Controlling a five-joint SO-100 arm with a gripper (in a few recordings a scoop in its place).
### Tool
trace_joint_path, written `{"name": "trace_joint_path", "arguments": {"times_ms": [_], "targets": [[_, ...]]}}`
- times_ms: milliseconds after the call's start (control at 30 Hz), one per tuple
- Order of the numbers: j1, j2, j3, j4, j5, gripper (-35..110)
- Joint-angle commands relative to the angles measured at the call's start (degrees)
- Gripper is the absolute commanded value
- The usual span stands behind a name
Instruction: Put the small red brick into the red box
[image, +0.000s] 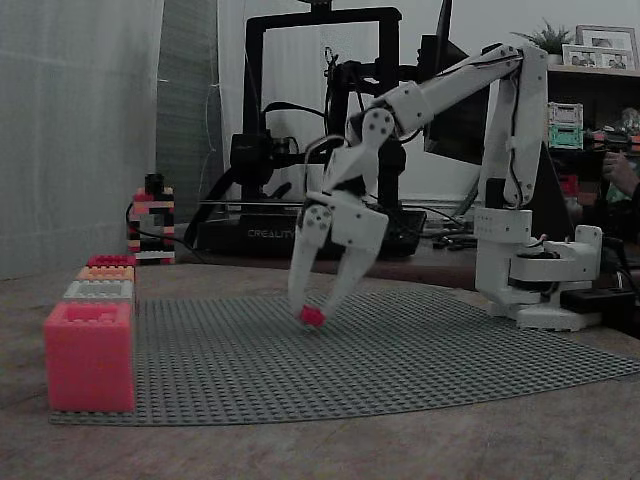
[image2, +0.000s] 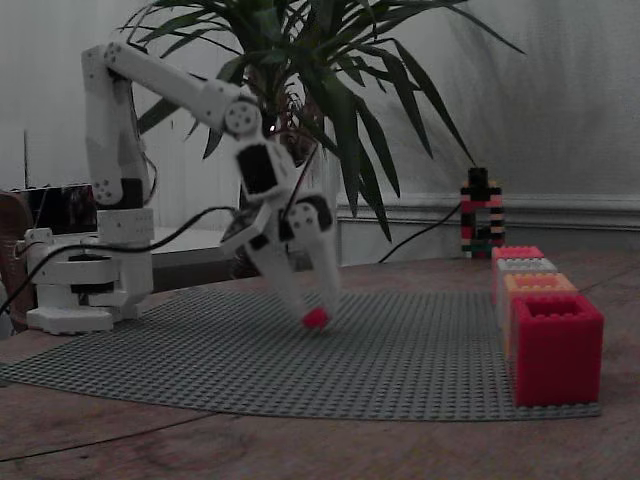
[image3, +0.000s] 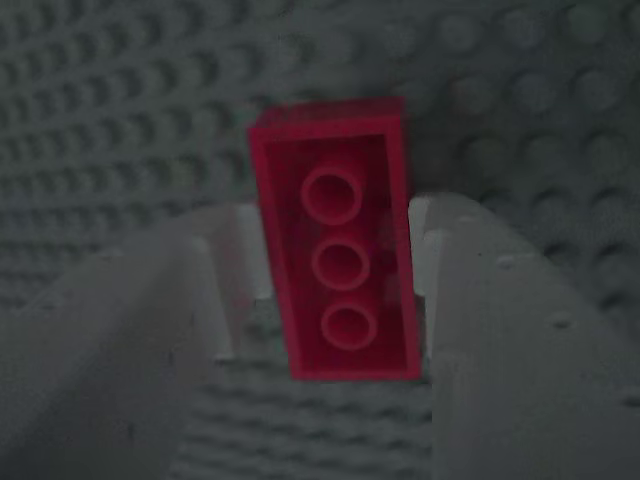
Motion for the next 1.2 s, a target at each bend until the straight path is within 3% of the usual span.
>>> {"name": "trace_joint_path", "arguments": {"times_ms": [0, 200, 433, 733, 933, 1167], "targets": [[3.4, 3.9, -13.4, 2.4, 0.6, 0], [11.3, -3.7, -30.0, 1.1, 1.3, 0], [16.3, -14.9, -40.5, -9.7, -1.3, 0], [18.4, -27.9, -49.6, -19.2, -3.7, 0], [18.7, -35.8, -52.4, -31.0, -6.1, 0], [18.8, -42.5, -59.5, -31.6, -6.8, 0]]}}
